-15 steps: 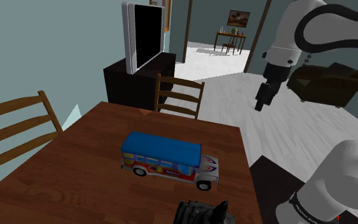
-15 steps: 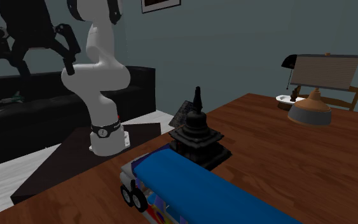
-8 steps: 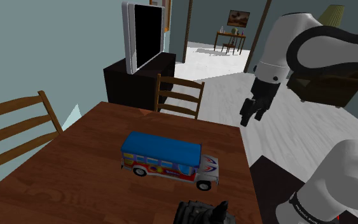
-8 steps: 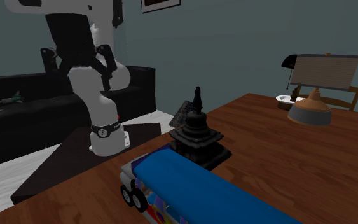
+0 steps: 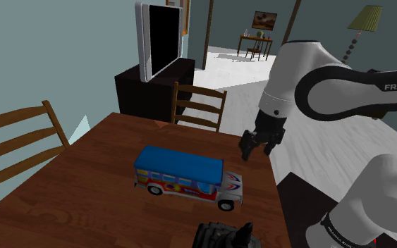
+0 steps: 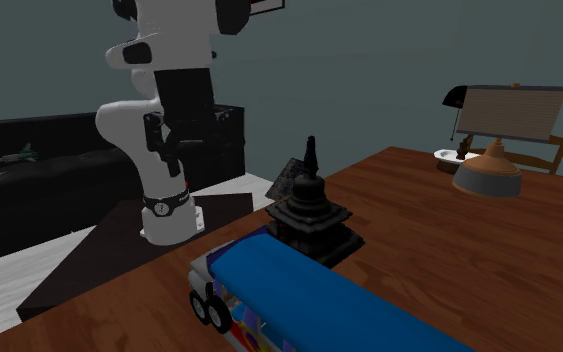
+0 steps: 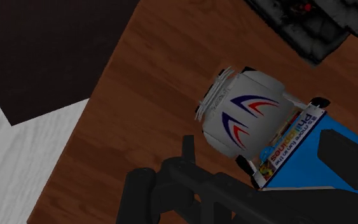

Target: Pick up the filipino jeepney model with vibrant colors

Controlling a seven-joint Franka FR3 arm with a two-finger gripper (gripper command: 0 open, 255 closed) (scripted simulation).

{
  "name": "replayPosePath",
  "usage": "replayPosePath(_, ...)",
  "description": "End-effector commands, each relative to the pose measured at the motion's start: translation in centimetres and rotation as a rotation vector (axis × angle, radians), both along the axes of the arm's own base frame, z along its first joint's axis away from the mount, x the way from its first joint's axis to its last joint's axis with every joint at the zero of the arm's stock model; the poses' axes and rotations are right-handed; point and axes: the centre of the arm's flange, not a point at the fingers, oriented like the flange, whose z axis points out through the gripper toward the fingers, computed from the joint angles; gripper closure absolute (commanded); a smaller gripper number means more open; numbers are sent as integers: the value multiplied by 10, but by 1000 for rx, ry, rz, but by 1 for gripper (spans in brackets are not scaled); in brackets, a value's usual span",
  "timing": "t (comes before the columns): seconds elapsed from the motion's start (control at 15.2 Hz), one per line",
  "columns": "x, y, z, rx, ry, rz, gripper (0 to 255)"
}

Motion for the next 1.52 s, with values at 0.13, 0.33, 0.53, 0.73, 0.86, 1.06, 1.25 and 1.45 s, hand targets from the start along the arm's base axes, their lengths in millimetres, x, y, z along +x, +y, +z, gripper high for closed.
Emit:
replayPosePath(0.13,10,47,-23,1,-10,-92,0)
replayPosePath(0.33,20,80,-42,0,-17,-158,0)
replayPosePath(0.53,31,108,-57,0,-24,-214,0)
replayPosePath(0.73,31,108,-73,0,-24,-214,0)
replayPosePath(0.86,31,108,-84,0,-24,-214,0)
replayPosePath(1.06,31,108,-97,0,-24,-214,0)
replayPosePath(1.25,31,108,-97,0,-23,-214,255)
replayPosePath(1.45,31,108,-97,0,-23,-214,255)
